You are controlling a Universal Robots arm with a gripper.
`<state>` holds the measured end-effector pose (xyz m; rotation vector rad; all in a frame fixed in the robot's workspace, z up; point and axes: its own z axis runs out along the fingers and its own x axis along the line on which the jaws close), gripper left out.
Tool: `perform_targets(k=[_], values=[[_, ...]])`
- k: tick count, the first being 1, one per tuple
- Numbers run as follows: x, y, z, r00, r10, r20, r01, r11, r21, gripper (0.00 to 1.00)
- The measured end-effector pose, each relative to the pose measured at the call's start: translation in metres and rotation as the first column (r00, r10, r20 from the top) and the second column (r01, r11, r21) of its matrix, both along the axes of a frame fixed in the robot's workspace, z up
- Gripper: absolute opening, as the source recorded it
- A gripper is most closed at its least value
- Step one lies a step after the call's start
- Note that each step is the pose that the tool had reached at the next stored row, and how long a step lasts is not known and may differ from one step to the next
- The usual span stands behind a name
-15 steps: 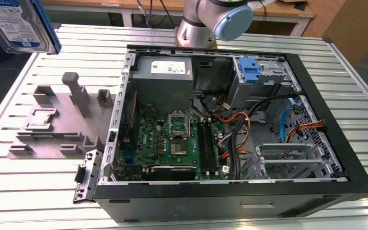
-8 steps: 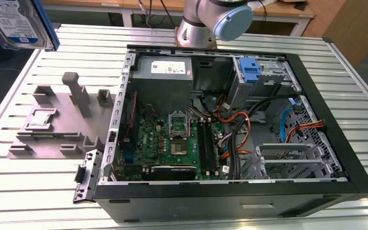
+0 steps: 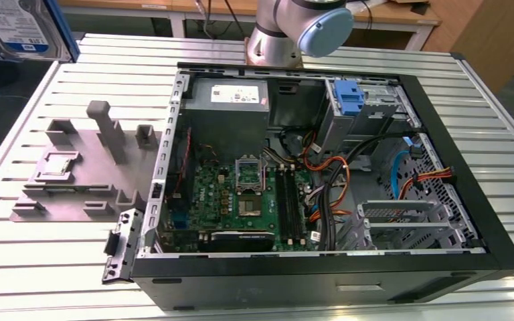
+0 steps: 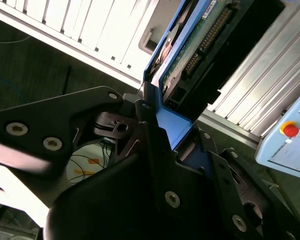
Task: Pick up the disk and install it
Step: 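Pick up the disk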
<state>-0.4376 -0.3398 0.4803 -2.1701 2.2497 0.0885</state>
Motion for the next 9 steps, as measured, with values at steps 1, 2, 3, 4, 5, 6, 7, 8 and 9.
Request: perform_targets(k=[1, 2, 3, 4, 5, 6, 7, 8, 9], values=[[0.0000, 0.0000, 0.0015, 1.0000, 0.000, 0.0000, 0.000, 1.0000, -0.0001, 0.37], [0.0000, 0.0000, 0.0027, 1.0000, 0.000, 0.0000, 0.000, 1.0000, 0.0000, 0.37], [0.0000, 0.0000, 0.0055, 1.0000, 0.000, -0.0001, 0.000, 1.0000, 0.0000, 0.37], [0.0000, 0.0000, 0.0069, 1.0000, 0.000, -0.0001, 0.000, 1.0000, 0.0000, 0.37], [0.0000, 0.0000, 0.0101, 1.0000, 0.000, -0.0001, 0.000, 1.0000, -0.0001, 0.37], [0.0000, 0.0000, 0.0118, 1.0000, 0.000, -0.0001, 0.000, 1.0000, -0.0001, 0.37], [0.0000, 0.0000, 0.0150, 1.0000, 0.000, -0.0002, 0.000, 1.0000, -0.0001, 0.37], [0.0000, 0.0000, 0.0162, 1.0000, 0.000, -0.0001, 0.000, 1.0000, -0.0001, 0.37], [0.0000, 0.0000, 0.0171, 1.0000, 0.000, -0.0001, 0.000, 1.0000, -0.0001, 0.37]])
